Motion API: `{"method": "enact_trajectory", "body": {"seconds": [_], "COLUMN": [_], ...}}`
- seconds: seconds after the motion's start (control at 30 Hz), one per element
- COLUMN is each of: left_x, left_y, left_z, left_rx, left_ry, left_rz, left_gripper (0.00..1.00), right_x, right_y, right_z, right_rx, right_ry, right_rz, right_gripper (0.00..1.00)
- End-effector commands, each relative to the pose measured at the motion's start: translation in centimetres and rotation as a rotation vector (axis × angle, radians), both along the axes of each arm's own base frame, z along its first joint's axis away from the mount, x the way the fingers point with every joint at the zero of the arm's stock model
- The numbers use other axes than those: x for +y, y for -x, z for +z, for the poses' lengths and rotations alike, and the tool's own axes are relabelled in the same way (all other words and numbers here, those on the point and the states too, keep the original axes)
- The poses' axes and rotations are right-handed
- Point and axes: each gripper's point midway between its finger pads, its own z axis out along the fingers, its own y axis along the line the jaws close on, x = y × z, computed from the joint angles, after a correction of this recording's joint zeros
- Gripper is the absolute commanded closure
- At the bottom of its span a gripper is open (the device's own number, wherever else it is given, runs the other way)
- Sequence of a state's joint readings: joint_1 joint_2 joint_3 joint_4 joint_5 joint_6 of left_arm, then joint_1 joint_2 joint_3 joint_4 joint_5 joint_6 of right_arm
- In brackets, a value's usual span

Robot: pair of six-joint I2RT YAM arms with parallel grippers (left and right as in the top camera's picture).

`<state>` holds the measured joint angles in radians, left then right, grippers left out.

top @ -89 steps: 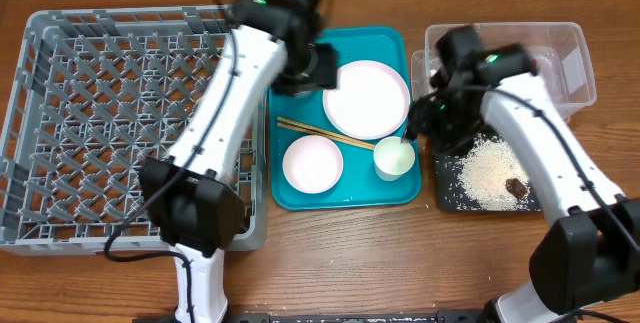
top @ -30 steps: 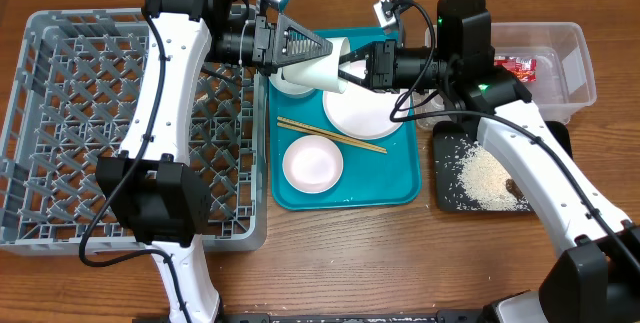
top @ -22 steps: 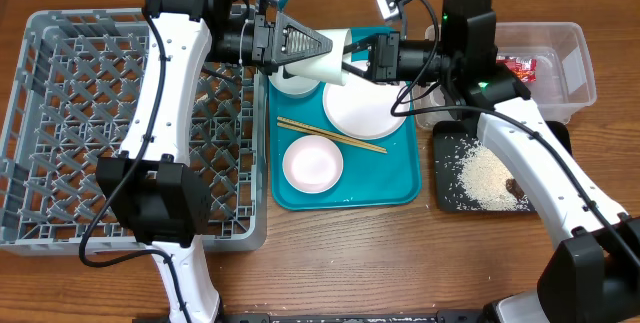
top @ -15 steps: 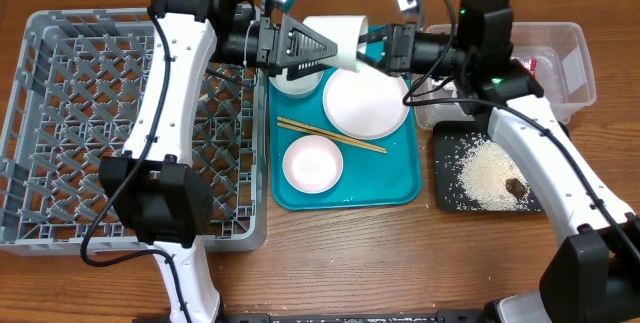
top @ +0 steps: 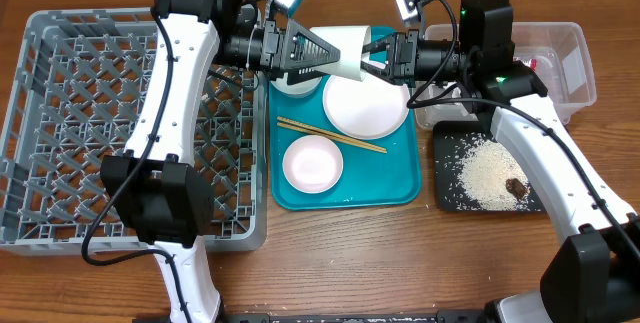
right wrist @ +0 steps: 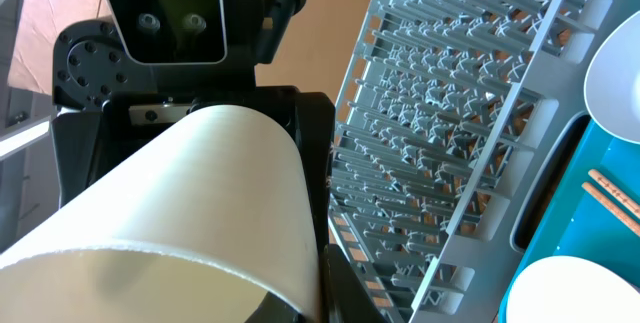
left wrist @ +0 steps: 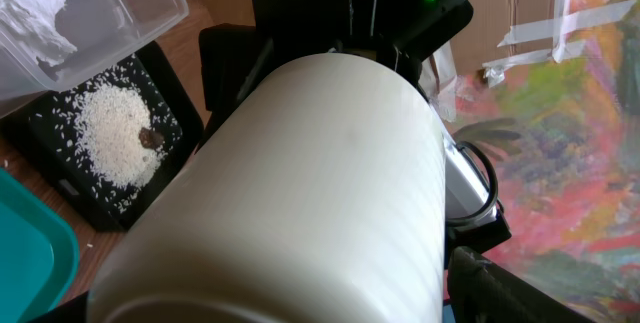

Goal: Sort waste into correct bins and load items into the dishwasher
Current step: 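Pass the white cup from the right gripper to the left gripper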

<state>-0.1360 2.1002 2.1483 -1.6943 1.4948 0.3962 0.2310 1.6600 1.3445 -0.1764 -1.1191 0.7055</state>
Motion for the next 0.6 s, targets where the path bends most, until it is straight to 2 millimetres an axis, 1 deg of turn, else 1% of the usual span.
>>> {"method": "enact_trajectory", "body": {"seconds": [0.0,0.13,0.43,0.57], "left_x": [0.03,0.03,0.14,0.14], "left_y": [0.34,0.34,0.27,0.27], "left_z": [2.08,2.09,2.09,2.08], "left_rx": [-0.05,-0.05,-0.049,-0.049], "left_ry": [0.073,0.074,0.074,0.073], "left_rz": [0.004,0.004,0.007,0.007], "left_gripper": [0.17,0.18,0.26,0.36], "right_x": [0.7,1.24,1.24,1.23], "right_y": [0.5,0.85,0.97,0.99], "right_z": [-0.35,-0.34,-0.53,-0.6], "right_rx": [-0.004,-0.006,0.008,0.01], "right_ry": [0.005,0.005,0.009,0.011], "right_rz": [0.03,0.043,0.044,0.044], "right_gripper": [0.96,0.96,0.96,0.96]}}
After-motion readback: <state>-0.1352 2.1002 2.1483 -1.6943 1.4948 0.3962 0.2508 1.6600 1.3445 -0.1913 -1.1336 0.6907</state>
